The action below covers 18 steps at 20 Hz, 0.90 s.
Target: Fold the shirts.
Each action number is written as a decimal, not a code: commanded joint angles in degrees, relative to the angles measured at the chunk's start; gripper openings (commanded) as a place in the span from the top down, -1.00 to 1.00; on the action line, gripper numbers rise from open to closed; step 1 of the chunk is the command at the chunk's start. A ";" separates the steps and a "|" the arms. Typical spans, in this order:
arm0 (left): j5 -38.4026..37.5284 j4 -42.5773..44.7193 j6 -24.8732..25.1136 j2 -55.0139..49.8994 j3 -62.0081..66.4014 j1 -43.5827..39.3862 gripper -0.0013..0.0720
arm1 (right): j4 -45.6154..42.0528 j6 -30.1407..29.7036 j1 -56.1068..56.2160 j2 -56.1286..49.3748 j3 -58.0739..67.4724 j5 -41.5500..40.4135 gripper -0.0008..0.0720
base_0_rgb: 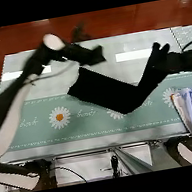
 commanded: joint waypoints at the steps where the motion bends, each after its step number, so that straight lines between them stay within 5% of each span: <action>1: -7.10 10.73 -0.02 10.23 0.15 15.85 0.90 | 0.33 2.82 11.52 -8.52 2.97 -7.82 0.91; 6: -8.09 14.51 1.99 29.35 -6.91 30.80 0.90 | 0.46 4.28 26.40 -32.63 20.11 -12.41 0.91; 12: -6.64 14.49 6.45 51.76 -24.24 30.82 0.90 | 1.70 8.52 35.32 -58.12 38.60 -18.03 0.91; 13: -5.90 14.51 6.49 53.70 -26.97 30.88 0.90 | 2.62 9.62 35.71 -61.02 40.33 -18.23 0.38; 14: -5.01 14.51 6.49 54.97 -29.68 30.88 0.90 | 4.37 10.25 35.69 -62.86 41.11 -18.03 -0.69; 18: -4.68 14.51 6.49 54.82 -36.59 30.88 0.90 | 6.54 9.20 28.92 -59.76 41.13 -9.20 -0.75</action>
